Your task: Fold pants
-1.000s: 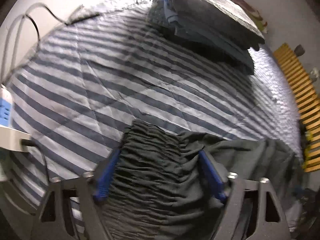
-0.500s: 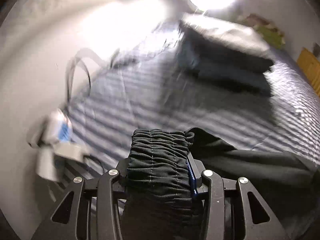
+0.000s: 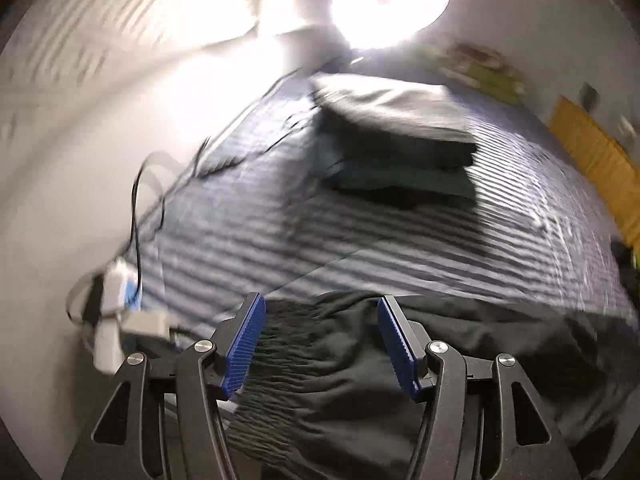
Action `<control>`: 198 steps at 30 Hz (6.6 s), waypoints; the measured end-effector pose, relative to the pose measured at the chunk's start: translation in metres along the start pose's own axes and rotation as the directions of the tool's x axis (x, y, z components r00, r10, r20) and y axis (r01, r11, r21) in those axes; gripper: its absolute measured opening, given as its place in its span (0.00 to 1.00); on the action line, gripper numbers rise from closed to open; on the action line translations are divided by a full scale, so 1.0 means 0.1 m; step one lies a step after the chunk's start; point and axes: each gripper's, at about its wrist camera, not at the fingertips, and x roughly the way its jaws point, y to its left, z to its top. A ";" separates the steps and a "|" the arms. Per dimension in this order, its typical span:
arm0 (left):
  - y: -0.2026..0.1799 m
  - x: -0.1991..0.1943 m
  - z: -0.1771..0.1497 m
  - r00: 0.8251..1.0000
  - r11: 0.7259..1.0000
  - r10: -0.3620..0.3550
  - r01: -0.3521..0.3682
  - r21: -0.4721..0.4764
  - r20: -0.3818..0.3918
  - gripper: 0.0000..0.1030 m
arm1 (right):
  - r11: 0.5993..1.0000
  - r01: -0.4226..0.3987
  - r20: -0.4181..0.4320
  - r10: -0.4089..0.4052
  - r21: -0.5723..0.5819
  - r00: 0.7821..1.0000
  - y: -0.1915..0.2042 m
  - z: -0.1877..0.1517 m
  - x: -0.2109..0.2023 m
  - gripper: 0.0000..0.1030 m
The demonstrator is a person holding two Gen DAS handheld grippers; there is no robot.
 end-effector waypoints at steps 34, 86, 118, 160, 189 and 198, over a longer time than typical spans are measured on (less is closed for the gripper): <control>-2.34 0.66 -1.20 0.853 0.726 -0.281 0.489 0.485 -0.440 0.61 | 0.745 -0.544 -0.011 0.594 0.385 0.805 -0.35 1.23 1.43 0.08; -1.70 1.14 -0.40 0.846 0.893 -0.364 0.435 0.110 -0.391 0.11 | 0.822 -0.551 -0.185 0.570 0.147 0.801 0.30 1.42 1.65 0.12; 0.64 0.11 -1.06 0.985 0.935 -0.102 0.048 -0.351 -0.137 0.24 | 0.979 -0.186 0.002 0.187 0.084 0.982 0.00 0.73 0.63 0.14; -2.76 0.18 -1.17 0.793 0.767 -0.434 0.574 0.287 -0.427 0.41 | 0.493 0.054 0.178 -0.411 0.868 0.894 -2.96 -2.70 -1.46 0.41; -3.20 0.26 -1.57 0.808 0.710 -0.279 0.538 0.455 -0.519 0.45 | 0.567 0.300 -0.020 -0.446 0.768 0.895 -3.33 -2.47 -1.23 0.40; -3.01 0.06 -1.37 0.817 0.724 -0.352 0.547 0.421 -0.457 0.45 | 0.492 0.177 0.048 -0.411 0.853 0.910 -3.11 -2.75 -1.33 0.51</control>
